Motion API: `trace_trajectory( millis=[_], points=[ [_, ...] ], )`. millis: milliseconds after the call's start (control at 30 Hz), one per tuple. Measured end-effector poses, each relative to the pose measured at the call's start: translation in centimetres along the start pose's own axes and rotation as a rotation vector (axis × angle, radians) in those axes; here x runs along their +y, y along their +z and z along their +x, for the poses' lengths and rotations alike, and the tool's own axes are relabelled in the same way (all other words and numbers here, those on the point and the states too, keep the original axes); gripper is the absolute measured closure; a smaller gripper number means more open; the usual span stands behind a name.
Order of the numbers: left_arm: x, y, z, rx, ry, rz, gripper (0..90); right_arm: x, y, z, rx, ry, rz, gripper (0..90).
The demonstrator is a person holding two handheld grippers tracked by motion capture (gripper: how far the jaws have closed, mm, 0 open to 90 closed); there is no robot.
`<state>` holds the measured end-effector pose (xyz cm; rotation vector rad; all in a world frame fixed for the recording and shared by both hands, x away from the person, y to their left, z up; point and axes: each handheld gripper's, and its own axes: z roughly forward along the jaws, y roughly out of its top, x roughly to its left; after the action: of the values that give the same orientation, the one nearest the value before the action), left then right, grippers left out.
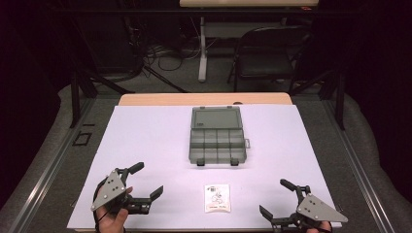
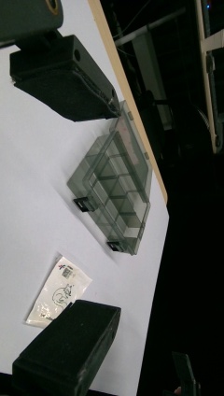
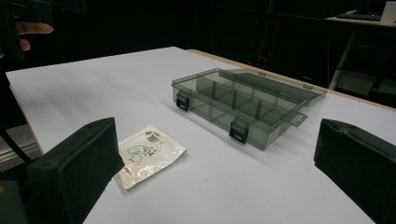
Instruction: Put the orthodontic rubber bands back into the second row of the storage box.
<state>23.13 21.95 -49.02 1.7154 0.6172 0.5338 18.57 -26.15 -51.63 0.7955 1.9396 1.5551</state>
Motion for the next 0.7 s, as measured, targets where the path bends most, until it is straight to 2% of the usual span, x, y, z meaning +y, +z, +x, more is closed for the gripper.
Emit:
trace_trajectory(
  millis=[700],
  points=[
    [0.04, -0.08, 0.09, 0.012, 0.002, 0.008, 5.7, 0.04, 0.03, 0.12, 0.003, -0.008, 0.001, 0.0]
  ],
)
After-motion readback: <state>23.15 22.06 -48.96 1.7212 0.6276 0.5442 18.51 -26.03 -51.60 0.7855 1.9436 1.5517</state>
